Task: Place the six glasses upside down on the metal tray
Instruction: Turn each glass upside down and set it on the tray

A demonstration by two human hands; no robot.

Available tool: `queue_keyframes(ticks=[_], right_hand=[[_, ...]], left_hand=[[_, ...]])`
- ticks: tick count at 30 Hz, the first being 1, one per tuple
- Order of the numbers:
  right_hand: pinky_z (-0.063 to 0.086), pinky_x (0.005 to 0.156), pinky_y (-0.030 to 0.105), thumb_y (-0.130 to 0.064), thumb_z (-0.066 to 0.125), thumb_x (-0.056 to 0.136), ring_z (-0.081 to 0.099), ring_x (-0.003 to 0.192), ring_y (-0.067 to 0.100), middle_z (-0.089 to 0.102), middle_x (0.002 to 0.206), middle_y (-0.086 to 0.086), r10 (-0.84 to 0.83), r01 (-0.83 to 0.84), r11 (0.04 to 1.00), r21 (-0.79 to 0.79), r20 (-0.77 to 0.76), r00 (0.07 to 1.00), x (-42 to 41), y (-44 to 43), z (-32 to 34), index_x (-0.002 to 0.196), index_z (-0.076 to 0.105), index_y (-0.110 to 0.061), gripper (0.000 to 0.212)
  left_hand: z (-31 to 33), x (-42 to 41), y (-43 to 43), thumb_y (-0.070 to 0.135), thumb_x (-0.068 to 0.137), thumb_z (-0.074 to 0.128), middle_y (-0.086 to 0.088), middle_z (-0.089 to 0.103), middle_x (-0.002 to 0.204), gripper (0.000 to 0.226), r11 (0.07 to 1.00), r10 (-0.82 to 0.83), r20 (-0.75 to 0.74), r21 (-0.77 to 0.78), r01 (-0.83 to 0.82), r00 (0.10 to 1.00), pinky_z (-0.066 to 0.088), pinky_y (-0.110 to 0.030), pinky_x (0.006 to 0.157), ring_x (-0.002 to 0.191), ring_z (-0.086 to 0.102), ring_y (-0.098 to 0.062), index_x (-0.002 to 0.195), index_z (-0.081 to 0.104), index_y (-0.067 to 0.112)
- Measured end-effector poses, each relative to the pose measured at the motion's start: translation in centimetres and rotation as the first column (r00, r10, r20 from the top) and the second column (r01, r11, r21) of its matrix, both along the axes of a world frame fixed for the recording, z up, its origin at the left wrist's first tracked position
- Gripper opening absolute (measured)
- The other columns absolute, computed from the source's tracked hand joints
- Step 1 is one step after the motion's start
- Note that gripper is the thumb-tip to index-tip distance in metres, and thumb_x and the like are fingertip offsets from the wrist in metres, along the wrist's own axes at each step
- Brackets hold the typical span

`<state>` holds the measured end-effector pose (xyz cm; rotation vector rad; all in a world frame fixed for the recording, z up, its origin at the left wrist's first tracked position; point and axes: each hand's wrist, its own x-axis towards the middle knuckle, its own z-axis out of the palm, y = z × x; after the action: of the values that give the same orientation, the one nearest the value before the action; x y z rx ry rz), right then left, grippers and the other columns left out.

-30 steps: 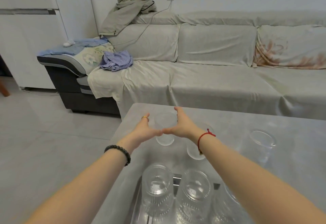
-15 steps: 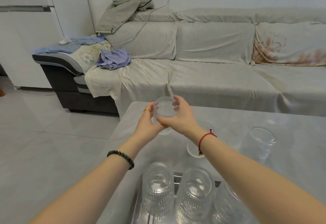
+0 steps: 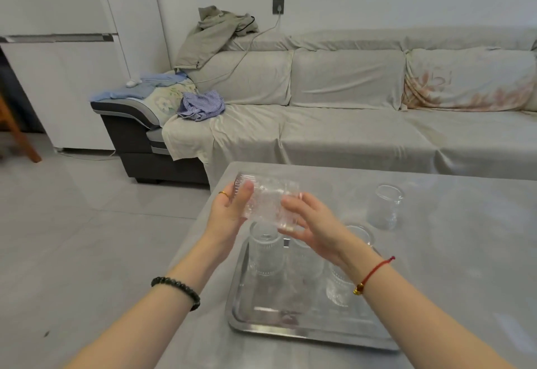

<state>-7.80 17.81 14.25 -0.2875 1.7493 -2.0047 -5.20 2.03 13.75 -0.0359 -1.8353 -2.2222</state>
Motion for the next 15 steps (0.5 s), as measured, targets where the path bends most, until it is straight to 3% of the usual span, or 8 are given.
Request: queue_keyframes(ticks=[2,4,6,9,12,15], right_hand=[[0.048,0.095,0.037,-0.035,0.073,0.066,0.057,0.108,0.018,0.058,0.118,0.004,0.099,-0.085,0.977,0.194,-0.066,0.993,1.6,1.2,-1.0,0.114,0.048,-0.018,0.057],[0.050,0.081,0.020,-0.030,0.076,0.068,0.060,0.097,0.006,0.061,0.108,-0.004,0.161,-0.111,0.942,0.316,-0.138,0.977,2.8,1.8,-2.0,0.108,0.050,-0.022,0.049],[0.049,0.068,0.011,-0.031,0.080,0.062,0.061,0.089,0.001,0.063,0.104,-0.007,0.175,-0.089,0.920,0.382,-0.197,0.965,3.8,1.7,-3.3,0.107,0.050,-0.025,0.055],[0.048,0.074,0.015,-0.035,0.082,0.053,0.058,0.089,0.009,0.060,0.100,-0.005,0.179,0.037,0.846,0.533,-0.348,0.920,4.9,0.9,-5.5,0.098,0.051,-0.024,0.056],[0.042,0.060,0.005,-0.030,0.082,0.048,0.054,0.078,-0.004,0.054,0.087,-0.018,0.144,0.115,0.820,0.560,-0.397,0.906,5.7,0.1,-7.9,0.076,0.044,-0.033,0.047],[0.037,0.055,0.001,-0.029,0.080,0.045,0.051,0.068,-0.015,0.054,0.077,-0.020,0.048,0.199,0.824,0.531,-0.414,0.909,6.1,-0.5,-10.2,0.071,0.043,-0.034,0.045]], left_hand=[[-0.4,1.5,-0.3,0.049,0.060,0.074,-0.013,0.065,0.114,0.064,0.997,0.015,0.031,-0.076,-0.013,0.999,0.049,-0.034,0.089,0.102,0.060,-0.022,0.111,0.059,0.014],[-1.0,2.7,-0.5,0.040,0.058,0.075,-0.008,0.059,0.124,0.066,0.982,0.042,0.058,-0.184,-0.031,0.997,0.046,-0.027,0.091,0.108,0.056,-0.013,0.117,0.055,0.019],[-1.9,3.6,-0.3,0.034,0.055,0.080,0.003,0.059,0.122,0.070,0.966,0.046,0.062,-0.257,-0.028,0.997,0.044,-0.017,0.087,0.107,0.054,0.002,0.119,0.053,0.021],[-3.8,4.5,0.6,0.016,0.056,0.083,0.010,0.059,0.108,0.070,0.932,0.022,0.055,-0.362,-0.001,0.998,0.045,-0.005,0.075,0.094,0.055,0.015,0.117,0.051,0.025],[-6.2,5.1,1.4,0.013,0.052,0.085,0.012,0.058,0.110,0.077,0.898,-0.028,0.096,-0.435,0.067,0.995,0.045,-0.012,0.088,0.104,0.055,0.004,0.116,0.047,0.034],[-8.5,5.5,1.7,0.019,0.052,0.086,0.022,0.053,0.113,0.085,0.908,0.071,0.129,-0.419,-0.010,0.989,0.038,-0.008,0.090,0.109,0.051,0.001,0.123,0.041,0.034]])
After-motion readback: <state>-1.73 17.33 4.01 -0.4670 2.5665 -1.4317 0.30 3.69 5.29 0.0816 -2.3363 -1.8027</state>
